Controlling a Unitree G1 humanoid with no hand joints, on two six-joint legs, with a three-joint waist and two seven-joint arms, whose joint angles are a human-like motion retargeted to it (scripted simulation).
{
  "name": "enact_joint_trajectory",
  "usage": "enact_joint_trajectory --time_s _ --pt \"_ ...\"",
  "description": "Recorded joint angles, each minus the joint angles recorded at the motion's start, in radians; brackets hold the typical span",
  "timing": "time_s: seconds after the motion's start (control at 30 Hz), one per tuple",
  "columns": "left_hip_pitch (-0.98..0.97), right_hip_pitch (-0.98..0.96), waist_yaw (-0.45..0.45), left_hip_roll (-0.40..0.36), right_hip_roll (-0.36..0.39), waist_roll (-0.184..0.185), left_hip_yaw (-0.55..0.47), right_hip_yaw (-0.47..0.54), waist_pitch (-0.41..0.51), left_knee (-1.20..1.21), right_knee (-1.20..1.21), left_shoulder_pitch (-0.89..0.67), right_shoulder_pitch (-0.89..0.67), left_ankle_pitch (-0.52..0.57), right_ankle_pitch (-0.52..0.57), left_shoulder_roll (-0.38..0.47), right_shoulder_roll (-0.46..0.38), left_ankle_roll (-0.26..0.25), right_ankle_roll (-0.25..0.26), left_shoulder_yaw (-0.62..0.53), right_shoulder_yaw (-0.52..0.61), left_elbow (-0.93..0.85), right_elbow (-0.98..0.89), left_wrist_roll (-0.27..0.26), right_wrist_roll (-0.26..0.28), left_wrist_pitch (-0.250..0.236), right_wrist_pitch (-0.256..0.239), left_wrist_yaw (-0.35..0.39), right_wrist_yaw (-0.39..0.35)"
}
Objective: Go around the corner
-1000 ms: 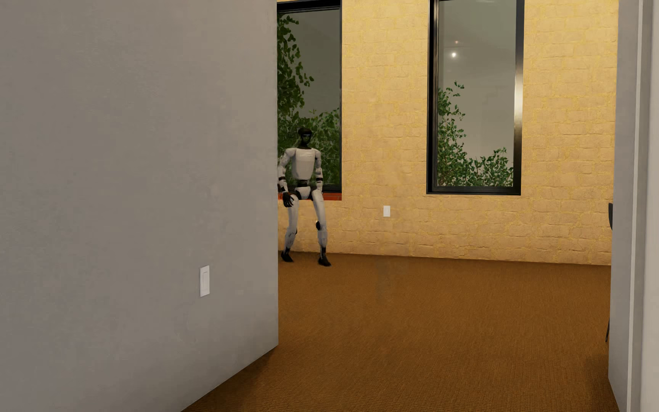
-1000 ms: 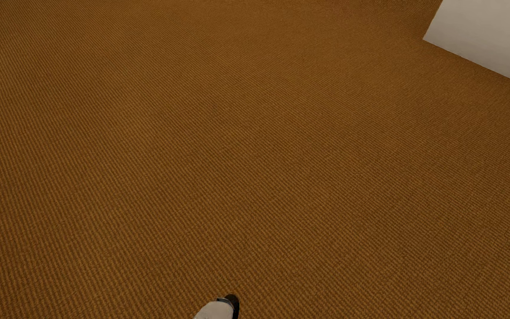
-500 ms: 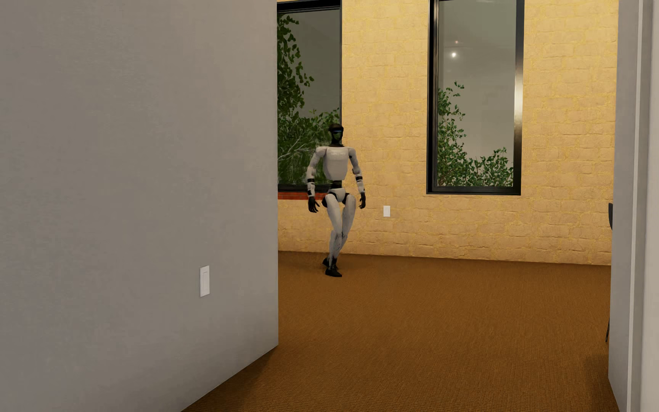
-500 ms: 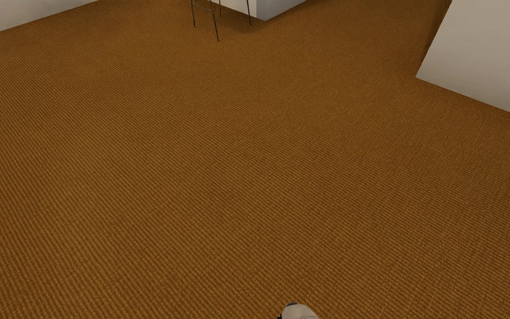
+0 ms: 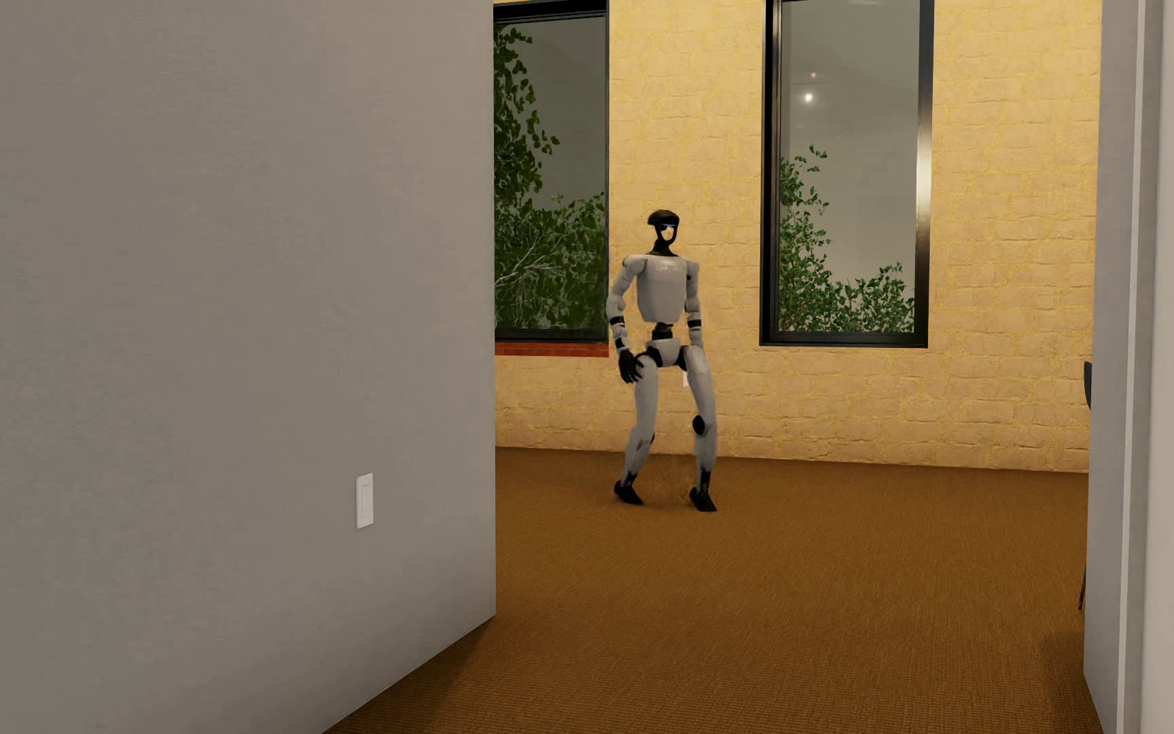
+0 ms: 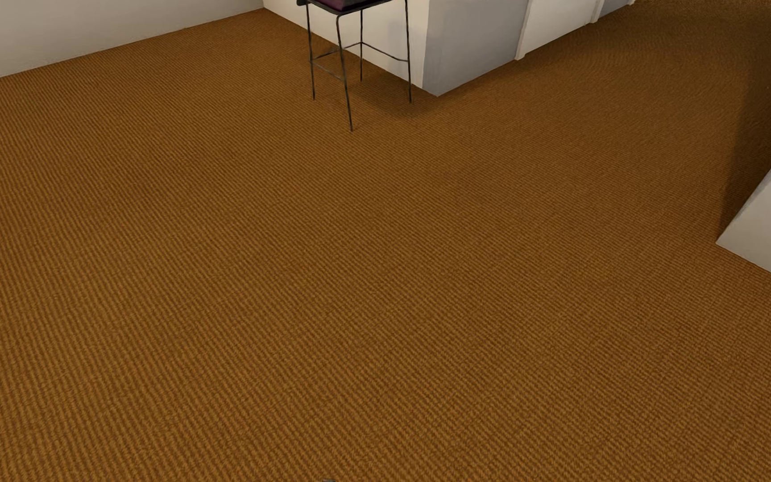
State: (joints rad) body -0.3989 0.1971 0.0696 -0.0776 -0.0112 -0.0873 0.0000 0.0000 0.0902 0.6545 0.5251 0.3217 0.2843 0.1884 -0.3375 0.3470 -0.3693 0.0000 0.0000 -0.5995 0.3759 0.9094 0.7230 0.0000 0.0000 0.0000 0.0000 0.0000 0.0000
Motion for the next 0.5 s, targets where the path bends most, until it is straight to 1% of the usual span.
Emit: enact_joint_trajectory --time_s 0.03,0.07,0.1,0.13,0.17,0.2,0.23,0.27,0.3,0.33,0.37,0.4,0.43,0.5 --pt "-0.039 0.048 0.031 0.016 0.002 0.009 0.0 0.0 -0.009 -0.155 -0.015 0.007 -0.026 -0.206 -0.035 -0.001 -0.011 0.0 0.0 -0.004 -0.019 0.003 -0.026 0.0 0.0 0.0 0.0 0.0 0.0" --pt "-0.076 0.082 0.055 0.043 -0.008 0.012 0.0 0.0 -0.017 -0.19 0.004 0.016 -0.051 -0.457 -0.055 0.003 -0.017 0.0 0.0 -0.018 -0.036 0.002 -0.037 0.0 0.0 0.0 0.0 0.0 0.0" --pt "-0.099 0.119 0.084 0.064 -0.029 0.006 0.0 0.0 -0.017 -0.188 0.024 0.029 -0.067 -0.525 -0.048 0.011 -0.018 0.0 0.0 -0.031 -0.052 -0.006 -0.036 0.0 0.0 0.0 0.0 0.0 0.0" --pt "-0.121 0.167 0.11 0.063 -0.056 -0.005 0.0 0.0 -0.008 -0.181 0.048 0.038 -0.072 -0.381 0.009 0.015 -0.01 0.0 0.0 -0.034 -0.074 -0.002 -0.017 0.0 0.0 0.0 0.0 0.0 0.0" --pt "-0.155 0.18 0.114 0.039 -0.094 -0.023 0.0 0.0 -0.022 -0.103 0.114 0.046 -0.058 -0.149 0.121 0.015 -0.004 0.0 0.0 -0.038 -0.088 0.008 0.001 0.0 0.0 0.0 0.0 0.0 0.0" --pt "-0.175 0.133 0.098 -0.017 -0.14 -0.062 0.0 0.0 -0.037 -0.023 0.25 0.048 -0.036 0.025 0.303 0.013 0.009 0.0 0.0 -0.041 -0.098 0.02 0.026 0.0 0.0 0.0 0.0 0.0 0.0" --pt "-0.15 0.058 0.07 -0.049 -0.153 -0.085 0.0 0.0 -0.039 0.054 0.439 0.038 -0.026 0.058 0.446 0.018 0.01 0.0 0.0 -0.023 -0.038 0.056 0.098 0.0 0.0 0.0 0.0 0.0 0.0" --pt "-0.116 -0.084 0.04 -0.104 -0.169 -0.105 0.0 0.0 -0.045 0.077 0.666 0.017 0.002 0.029 0.453 0.025 0.009 0.0 0.0 -0.003 -0.034 0.055 0.099 0.0 0.0 0.0 0.0 0.0 0.0" --pt "-0.013 -0.182 -0.006 -0.132 -0.167 -0.116 0.0 0.0 -0.019 0.057 0.829 -0.006 0.014 -0.019 0.307 0.016 0.007 0.0 0.0 0.053 0.0 0.071 0.11 0.0 0.0 0.0 0.0 0.0 0.0" --pt "0.102 -0.291 -0.07 -0.138 -0.135 -0.105 0.0 0.0 -0.012 -0.005 0.908 -0.036 0.031 -0.095 0.169 0.023 0.003 0.0 0.0 0.055 0.025 0.055 0.113 0.0 0.0 0.0 0.0 0.0 0.0" --pt "0.214 -0.398 -0.132 -0.139 -0.11 -0.094 0.0 0.0 -0.01 -0.063 0.914 -0.061 0.058 -0.171 0.107 0.038 -0.002 0.0 0.0 0.044 0.042 0.024 0.122 0.0 0.0 0.0 0.0 0.0 0.0" --pt "0.341 -0.459 -0.205 -0.121 -0.081 -0.074 0.0 0.0 0.005 -0.129 0.822 -0.064 0.082 -0.239 0.086 0.059 -0.01 0.0 0.0 0.062 0.048 -0.063 0.151 0.0 0.0 0.0 0.0 0.0 0.0" --pt "0.448 -0.535 -0.262 -0.099 -0.068 -0.06 0.0 0.0 0.002 -0.193 0.688 -0.08 0.11 -0.333 0.097 0.066 -0.016 0.0 0.0 0.093 0.047 -0.1 0.172 0.0 0.0 0.0 0.0 0.0 0.0" --pt "0.625 -0.634 -0.348 -0.063 -0.085 -0.047 0.0 0.0 -0.013 -0.242 0.337 -0.119 0.152 -0.541 0.136 0.086 -0.033 0.0 0.0 0.14 0.051 -0.213 0.212 0.0 0.0 0.0 0.0 0.0 0.0"
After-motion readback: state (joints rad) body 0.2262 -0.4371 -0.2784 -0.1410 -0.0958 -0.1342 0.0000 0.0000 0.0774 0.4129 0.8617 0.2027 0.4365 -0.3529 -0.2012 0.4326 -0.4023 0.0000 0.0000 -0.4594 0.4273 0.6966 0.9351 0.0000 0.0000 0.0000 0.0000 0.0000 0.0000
